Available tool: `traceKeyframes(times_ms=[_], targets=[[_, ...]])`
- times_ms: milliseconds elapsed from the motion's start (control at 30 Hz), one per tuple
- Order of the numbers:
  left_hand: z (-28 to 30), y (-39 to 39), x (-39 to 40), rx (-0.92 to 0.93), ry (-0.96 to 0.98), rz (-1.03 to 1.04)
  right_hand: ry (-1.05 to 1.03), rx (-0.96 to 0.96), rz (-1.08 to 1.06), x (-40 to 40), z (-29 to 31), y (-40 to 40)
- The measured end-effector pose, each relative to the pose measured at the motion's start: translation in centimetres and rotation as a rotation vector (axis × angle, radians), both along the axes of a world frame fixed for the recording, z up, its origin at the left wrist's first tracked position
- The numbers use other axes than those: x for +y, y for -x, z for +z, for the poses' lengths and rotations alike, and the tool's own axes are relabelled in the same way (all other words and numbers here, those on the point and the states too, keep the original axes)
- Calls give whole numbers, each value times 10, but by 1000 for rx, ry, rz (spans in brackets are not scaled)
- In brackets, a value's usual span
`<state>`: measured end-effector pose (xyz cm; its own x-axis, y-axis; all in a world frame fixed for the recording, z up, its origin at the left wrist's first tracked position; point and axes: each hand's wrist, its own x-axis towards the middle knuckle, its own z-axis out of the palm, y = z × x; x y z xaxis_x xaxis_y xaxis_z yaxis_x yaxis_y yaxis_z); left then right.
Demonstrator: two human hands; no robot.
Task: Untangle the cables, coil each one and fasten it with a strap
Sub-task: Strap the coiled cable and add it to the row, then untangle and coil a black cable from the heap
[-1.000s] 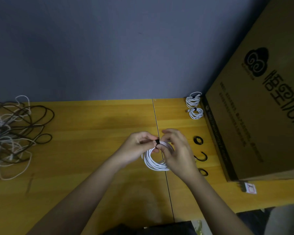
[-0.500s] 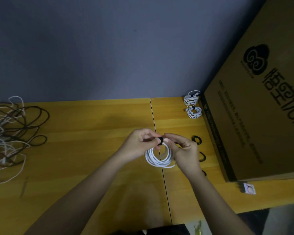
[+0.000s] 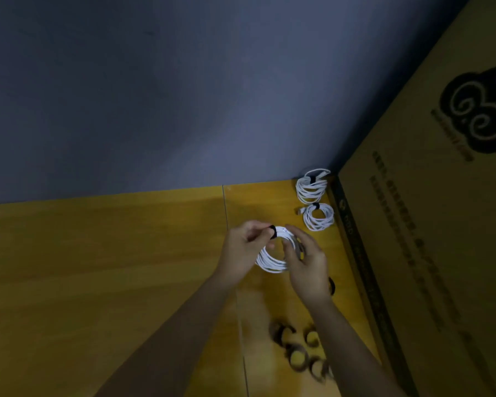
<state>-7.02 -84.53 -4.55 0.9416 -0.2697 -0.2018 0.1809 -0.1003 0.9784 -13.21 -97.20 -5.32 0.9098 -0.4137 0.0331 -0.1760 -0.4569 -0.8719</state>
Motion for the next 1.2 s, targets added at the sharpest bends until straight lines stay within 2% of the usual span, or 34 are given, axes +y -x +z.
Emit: traceKeyframes(times_ms=[167,333,467,567,667,767,833,967,1100,1200], targets=[[-45,-54,-27,-120,-280,-45,58,11,-10,-28,-50,-64],[-64,-105,-31,-275,-637,-133,284,-75,-31,-53,-75,-147],[-73,-120,-36,-317,-707,-212,562,82,-8,-67,-100,-171],[-80,-124,-49,-312,-789,-256,706,54,22,-67,-98,-165],[-84,-122,-58,-327,-826,-214,689,-50,80,-67,-94,-146],[-86,-121,-59,-364,-802,-169,757,-168,166,-65,-96,-125],[-84,-119,-56,-376,-832,-173,752,-182,188,-67,-101,-122],[-73,-105,-32,-389,-1004,-146,755,-84,137,-67,-100,-130],[-43,-78,17,-364,-999,-40,761,96,79,-36,-79,-121],[-13,-55,72,-329,-1092,34,691,35,191,1,-62,-105]])
